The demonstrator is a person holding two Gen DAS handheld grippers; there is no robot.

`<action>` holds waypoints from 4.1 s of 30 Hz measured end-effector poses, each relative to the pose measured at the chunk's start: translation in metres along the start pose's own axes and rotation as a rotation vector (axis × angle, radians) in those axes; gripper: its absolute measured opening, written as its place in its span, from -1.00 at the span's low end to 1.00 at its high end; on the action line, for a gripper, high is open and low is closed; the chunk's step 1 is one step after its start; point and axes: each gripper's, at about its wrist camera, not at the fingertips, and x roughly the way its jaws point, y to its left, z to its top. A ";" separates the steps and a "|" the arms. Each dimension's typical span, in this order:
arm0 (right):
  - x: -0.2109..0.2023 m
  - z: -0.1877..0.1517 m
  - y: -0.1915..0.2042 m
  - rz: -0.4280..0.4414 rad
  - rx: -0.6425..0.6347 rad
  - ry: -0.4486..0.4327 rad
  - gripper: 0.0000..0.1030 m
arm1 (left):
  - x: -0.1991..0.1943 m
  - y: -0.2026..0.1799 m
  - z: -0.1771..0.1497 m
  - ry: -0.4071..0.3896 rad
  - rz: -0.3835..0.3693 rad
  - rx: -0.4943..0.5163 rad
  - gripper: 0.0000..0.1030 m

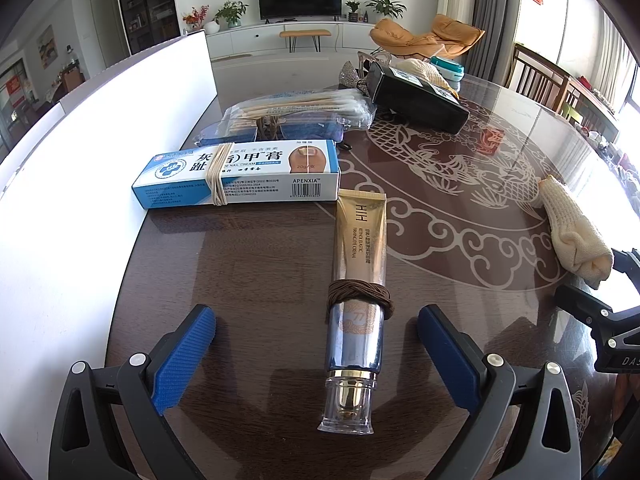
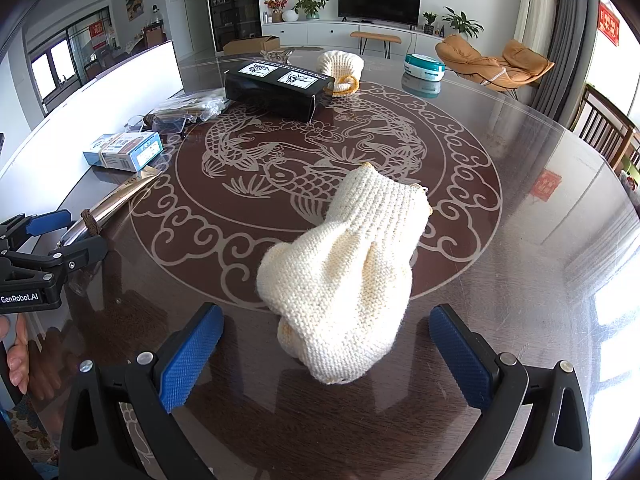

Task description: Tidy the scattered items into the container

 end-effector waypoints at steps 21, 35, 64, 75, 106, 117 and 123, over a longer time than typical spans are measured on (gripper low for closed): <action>0.000 0.000 0.000 0.000 0.000 0.000 1.00 | 0.000 0.000 0.000 0.000 0.000 0.000 1.00; 0.000 0.000 0.000 0.000 0.000 0.000 1.00 | 0.000 0.001 0.000 0.001 0.000 -0.002 1.00; -0.002 0.027 -0.025 0.198 0.042 0.209 0.37 | -0.012 -0.016 0.007 0.029 -0.149 0.104 -0.43; -0.055 0.017 -0.002 0.187 -0.036 0.072 -0.38 | -0.060 -0.004 -0.008 -0.066 -0.197 0.069 -0.43; -0.040 0.003 0.009 0.162 -0.044 0.161 -0.15 | -0.040 -0.014 -0.032 0.082 -0.147 0.241 -0.38; -0.075 0.014 0.010 0.199 -0.035 0.061 -0.15 | -0.064 -0.002 -0.023 0.004 -0.261 0.120 -0.47; -0.085 0.028 0.023 0.222 -0.047 0.036 -0.15 | -0.094 0.010 -0.019 -0.055 -0.261 0.101 -0.47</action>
